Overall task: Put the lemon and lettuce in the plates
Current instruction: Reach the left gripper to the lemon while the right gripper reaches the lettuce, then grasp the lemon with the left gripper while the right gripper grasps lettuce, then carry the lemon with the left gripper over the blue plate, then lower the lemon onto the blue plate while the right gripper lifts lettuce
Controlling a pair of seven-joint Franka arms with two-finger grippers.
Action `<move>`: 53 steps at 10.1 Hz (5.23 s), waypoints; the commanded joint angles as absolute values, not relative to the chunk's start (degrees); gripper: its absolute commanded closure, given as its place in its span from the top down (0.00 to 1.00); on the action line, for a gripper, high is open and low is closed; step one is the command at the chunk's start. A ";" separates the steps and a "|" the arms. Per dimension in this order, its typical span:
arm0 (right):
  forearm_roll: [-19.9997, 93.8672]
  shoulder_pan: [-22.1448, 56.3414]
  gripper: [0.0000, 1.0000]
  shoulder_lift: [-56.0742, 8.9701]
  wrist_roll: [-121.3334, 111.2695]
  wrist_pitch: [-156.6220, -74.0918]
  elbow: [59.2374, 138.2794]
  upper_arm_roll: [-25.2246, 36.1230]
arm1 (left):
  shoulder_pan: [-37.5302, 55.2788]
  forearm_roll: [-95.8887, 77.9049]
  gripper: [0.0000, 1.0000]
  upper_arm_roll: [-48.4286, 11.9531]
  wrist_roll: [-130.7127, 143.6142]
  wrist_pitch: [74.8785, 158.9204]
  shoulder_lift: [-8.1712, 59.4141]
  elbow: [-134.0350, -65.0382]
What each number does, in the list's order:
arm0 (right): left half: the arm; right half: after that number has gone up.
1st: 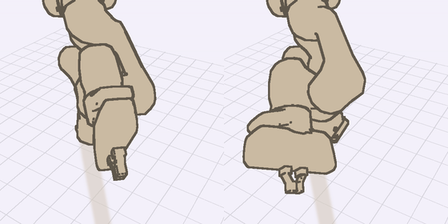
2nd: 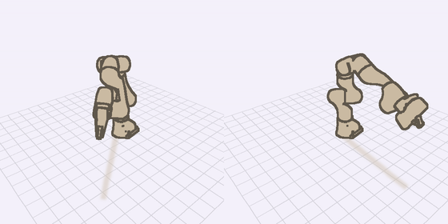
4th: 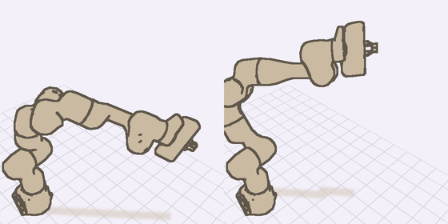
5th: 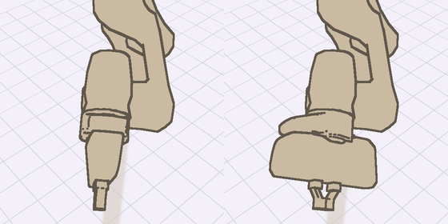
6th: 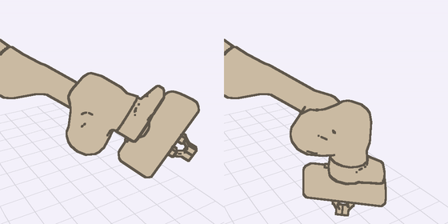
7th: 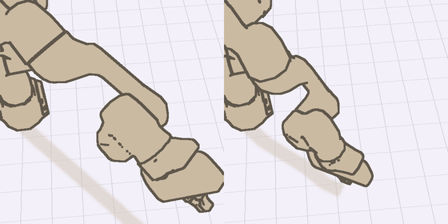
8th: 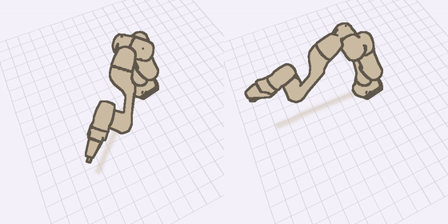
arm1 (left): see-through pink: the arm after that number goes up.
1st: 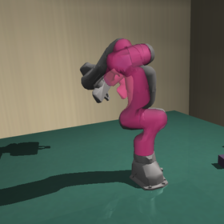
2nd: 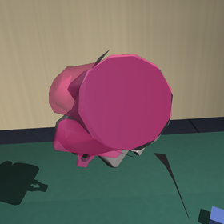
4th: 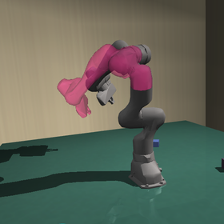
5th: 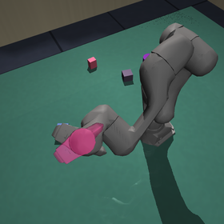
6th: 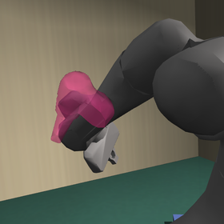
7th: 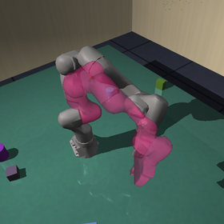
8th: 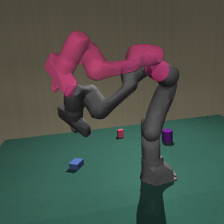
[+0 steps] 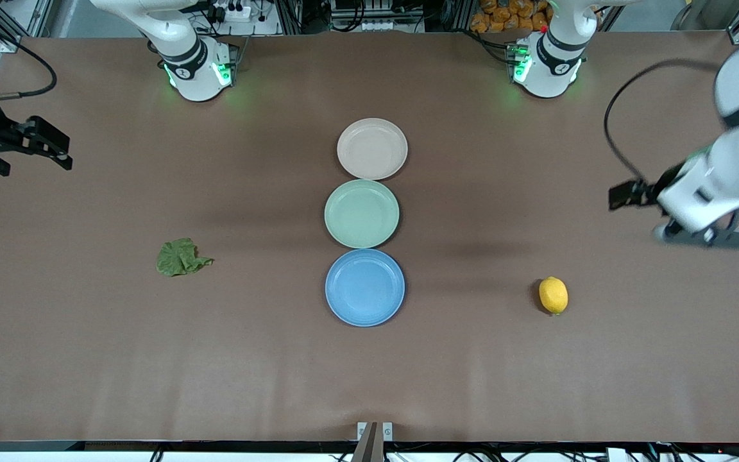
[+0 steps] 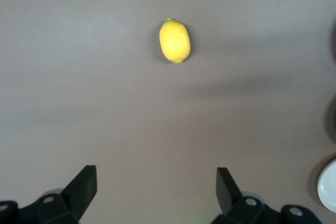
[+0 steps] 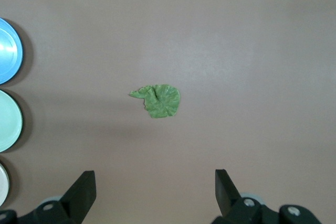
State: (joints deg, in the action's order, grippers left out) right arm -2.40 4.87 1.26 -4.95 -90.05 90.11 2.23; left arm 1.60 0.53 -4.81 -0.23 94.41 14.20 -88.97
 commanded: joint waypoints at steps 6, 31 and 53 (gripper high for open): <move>-1.32 3.78 1.00 -13.35 -5.36 -98.83 94.46 0.35 | 3.69 8.08 1.00 -5.18 -0.44 113.17 34.00 -87.54; 3.52 1.32 0.81 -26.63 4.04 -143.17 122.08 0.44 | 19.67 2.11 0.00 -12.56 31.95 127.26 37.86 -78.51; 10.19 7.73 0.00 -24.79 12.70 -99.33 99.50 -9.20 | 32.43 3.08 1.00 -8.19 52.91 143.18 45.54 -78.57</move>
State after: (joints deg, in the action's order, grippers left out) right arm 9.13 7.92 -25.42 6.70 -101.99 101.12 -5.52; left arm 32.07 2.91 -9.77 51.92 144.79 48.27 -77.77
